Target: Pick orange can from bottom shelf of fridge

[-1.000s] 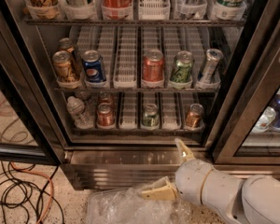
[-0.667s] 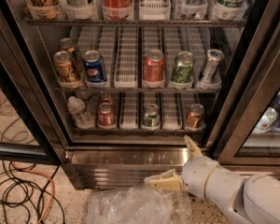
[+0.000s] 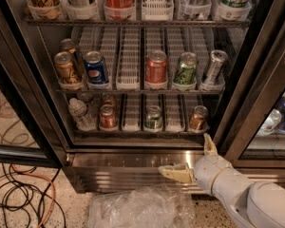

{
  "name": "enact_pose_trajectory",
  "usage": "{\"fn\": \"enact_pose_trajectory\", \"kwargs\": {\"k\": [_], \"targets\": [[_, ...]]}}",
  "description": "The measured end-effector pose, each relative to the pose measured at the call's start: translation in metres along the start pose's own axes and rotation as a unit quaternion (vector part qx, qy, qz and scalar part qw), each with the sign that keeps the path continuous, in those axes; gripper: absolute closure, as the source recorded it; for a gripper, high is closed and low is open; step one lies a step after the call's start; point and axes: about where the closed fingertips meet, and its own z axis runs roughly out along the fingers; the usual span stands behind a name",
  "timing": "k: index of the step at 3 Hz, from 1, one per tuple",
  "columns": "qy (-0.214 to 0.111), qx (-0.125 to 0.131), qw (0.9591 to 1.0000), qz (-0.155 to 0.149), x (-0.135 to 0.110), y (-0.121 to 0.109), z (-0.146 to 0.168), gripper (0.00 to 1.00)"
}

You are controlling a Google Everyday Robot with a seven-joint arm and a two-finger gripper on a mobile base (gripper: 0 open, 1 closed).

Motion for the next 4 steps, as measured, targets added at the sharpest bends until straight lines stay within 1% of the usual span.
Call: {"fn": "enact_pose_trajectory", "kwargs": {"k": [1,2,3,4], "targets": [[0.011,-0.012,0.9999,0.004,0.002,0.016,-0.001,0.0],[0.009,-0.012,0.9997,-0.017,0.004,0.016,0.017,0.0],[-0.011,0.012,0.9992,-0.035,0.003,-0.003,0.055,0.0],[-0.01,0.02,0.9993,-0.03,0.009,-0.007,0.06,0.0]]}}
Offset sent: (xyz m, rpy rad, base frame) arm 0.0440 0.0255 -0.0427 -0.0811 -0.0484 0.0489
